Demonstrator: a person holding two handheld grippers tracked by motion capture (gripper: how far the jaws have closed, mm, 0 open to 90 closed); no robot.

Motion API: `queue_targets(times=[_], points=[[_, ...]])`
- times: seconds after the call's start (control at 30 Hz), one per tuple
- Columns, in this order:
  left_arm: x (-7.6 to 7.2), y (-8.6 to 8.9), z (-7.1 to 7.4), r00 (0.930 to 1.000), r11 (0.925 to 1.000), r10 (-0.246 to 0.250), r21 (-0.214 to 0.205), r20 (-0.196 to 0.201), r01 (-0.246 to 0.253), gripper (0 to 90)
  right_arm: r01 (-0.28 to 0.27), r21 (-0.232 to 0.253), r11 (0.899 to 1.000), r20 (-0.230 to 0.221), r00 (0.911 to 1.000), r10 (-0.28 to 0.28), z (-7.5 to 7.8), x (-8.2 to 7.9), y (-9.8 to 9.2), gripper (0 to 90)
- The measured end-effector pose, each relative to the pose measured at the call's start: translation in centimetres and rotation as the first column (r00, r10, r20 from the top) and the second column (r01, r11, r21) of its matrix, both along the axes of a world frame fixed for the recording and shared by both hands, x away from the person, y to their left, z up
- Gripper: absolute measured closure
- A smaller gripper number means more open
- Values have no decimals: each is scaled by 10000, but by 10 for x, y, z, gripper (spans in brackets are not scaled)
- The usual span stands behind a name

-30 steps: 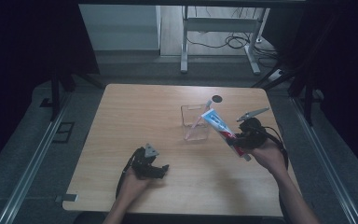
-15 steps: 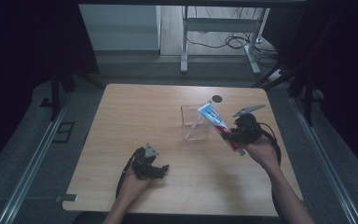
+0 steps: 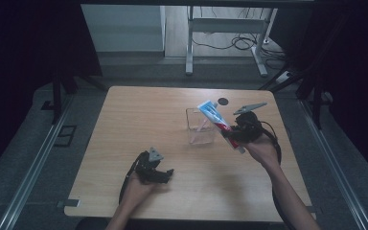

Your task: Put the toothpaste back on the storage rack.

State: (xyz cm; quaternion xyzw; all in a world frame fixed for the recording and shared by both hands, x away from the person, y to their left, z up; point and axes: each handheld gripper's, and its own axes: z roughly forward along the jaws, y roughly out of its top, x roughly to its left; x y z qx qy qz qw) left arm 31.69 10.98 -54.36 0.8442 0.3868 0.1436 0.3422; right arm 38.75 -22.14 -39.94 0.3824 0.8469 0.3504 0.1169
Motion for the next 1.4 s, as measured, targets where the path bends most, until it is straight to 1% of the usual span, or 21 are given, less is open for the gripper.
queue_targets(times=[0.23, 0.33, 0.47, 0.67, 0.83, 1.07, 1.1, 1.4], points=[[0, 0, 0, 10000, 10000, -15, 13, -4, 15, 144, -70, 223, 9997, 156, 9999, 67, -6, 7, 10, 708], [0, 0, 0, 10000, 10000, -19, 6, -7, 19, 144, -68, 283, 9996, 317, 9995, 59, -7, 10, 13, 707], [0, 0, 0, 10000, 10000, -15, -2, -6, 15, 143, -5, 454, 9990, 423, 9991, -14, -7, 13, 18, 708], [0, 0, 0, 10000, 10000, -21, 5, -10, 21, 143, -49, 452, 9990, 535, 9986, 25, -7, 17, 26, 707], [0, 0, 0, 10000, 10000, -23, 8, -11, 23, 143, 0, 603, 9982, 701, 9975, -43, -8, 21, 31, 707], [0, 0, 0, 10000, 10000, -7, -4, -7, 7, 143, -99, 848, 9963, 947, 9955, 19, -7, 27, 38, 707], [0, 0, 0, 10000, 10000, -6, -4, -5, 6, 143, -115, 892, 9959, 920, 9958, 32, -7, 28, 39, 707], [0, 0, 0, 10000, 10000, -38, 44, -14, 38, 143, 0, 995, 9950, 1122, 9936, -112, -7, 40, 49, 708]])
